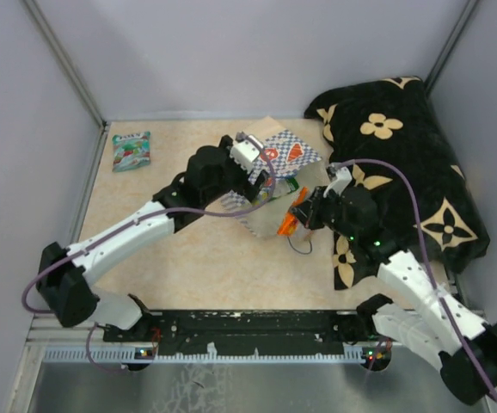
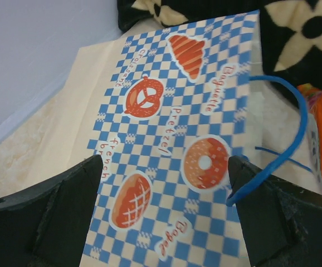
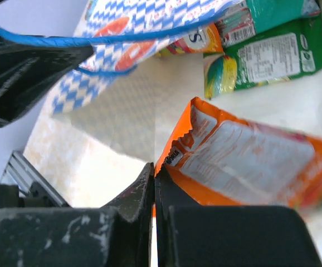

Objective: Take the snacks out of the paper bag
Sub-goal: Take out the snack from the paper bag, then place the snack at the center of the board.

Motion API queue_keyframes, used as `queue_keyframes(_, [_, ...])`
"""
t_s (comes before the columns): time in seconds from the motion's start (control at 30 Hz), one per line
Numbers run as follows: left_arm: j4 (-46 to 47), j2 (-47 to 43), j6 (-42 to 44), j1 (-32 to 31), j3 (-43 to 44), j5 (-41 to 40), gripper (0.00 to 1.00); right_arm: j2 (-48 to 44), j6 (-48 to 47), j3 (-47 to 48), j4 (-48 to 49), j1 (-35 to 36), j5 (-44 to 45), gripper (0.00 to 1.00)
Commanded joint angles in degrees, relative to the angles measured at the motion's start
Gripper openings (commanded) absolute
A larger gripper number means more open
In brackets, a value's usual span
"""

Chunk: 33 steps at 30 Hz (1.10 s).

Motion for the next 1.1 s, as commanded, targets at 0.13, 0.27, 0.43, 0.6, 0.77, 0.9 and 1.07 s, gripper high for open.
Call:
queue_keyframes(0.13, [0.6,-14.9,1.3,0.4,-12.3,11.6,1.00,-6.7,-7.2,16.2,-46.7,0.7,-9.6,0.00])
queue_keyframes(0.27, [-0.4,-19.9,1.4,0.4,-17.0,12.1,1.00,-5.9,-10.2,28.2,-55.4,2.1,-13.3,0.00])
queue_keyframes(0.43, [-3.0,-26.9,3.2,0.5,-23.4,18.8,1.00,-0.9,-11.7,36.3,-54.2,12.6,-14.9,0.00])
queue_keyframes(0.6, [-5.7,-32.9,4.3,0.5,-27.1,25.7,1.00,11.0,-16.1,40.3,-48.9,35.3,-3.7,0.00])
queue_keyframes(0.77, [-5.3,-37.3,0.8,0.7,-24.3,25.0,1.00,26.3,-23.6,45.8,-46.0,40.1,-6.5,0.00])
queue_keyframes(0.9, [-7.3,-39.0,-7.1,0.9,-19.8,10.1,1.00,30.8,-26.2,48.4,-42.0,40.4,-9.9,0.00])
queue_keyframes(1.07, [-17.5,-37.1,-20.0,2.3,-9.3,-25.5,1.00,37.6,-27.3,52.0,-36.8,40.4,-14.9,0.00])
